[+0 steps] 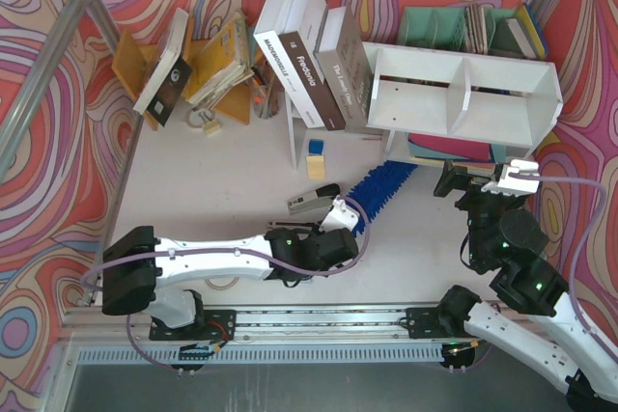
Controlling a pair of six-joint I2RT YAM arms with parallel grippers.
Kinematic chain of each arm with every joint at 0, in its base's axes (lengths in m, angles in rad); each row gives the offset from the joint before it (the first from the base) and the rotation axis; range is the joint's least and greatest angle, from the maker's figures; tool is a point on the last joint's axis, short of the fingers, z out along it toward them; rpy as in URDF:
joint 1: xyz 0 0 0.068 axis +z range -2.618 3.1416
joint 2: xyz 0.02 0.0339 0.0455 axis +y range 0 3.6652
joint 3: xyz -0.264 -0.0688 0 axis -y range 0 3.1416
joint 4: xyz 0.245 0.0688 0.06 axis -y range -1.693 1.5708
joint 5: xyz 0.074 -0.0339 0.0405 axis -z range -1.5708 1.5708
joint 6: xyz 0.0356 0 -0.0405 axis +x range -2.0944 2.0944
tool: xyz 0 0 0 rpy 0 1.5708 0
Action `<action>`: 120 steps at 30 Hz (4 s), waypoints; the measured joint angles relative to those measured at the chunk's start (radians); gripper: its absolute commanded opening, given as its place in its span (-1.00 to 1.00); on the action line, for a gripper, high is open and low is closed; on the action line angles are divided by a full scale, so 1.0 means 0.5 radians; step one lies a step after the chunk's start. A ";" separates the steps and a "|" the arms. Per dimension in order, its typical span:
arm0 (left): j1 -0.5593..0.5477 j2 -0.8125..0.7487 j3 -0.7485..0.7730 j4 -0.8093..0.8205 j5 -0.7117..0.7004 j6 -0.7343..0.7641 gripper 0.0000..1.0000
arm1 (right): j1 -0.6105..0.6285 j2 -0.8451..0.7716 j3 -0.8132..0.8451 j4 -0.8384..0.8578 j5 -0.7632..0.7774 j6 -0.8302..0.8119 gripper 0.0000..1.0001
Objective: Dust the bookshelf with a duster
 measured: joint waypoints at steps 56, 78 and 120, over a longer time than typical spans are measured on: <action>-0.013 0.111 0.053 0.150 -0.028 0.205 -1.00 | 0.000 0.016 -0.009 0.001 0.006 -0.006 0.97; -0.002 0.784 0.812 0.232 0.386 0.573 -1.00 | 0.000 0.013 -0.009 0.001 0.007 -0.006 0.98; 0.073 0.847 0.637 0.187 0.557 0.558 -1.00 | 0.000 -0.003 -0.009 0.001 0.007 -0.006 0.98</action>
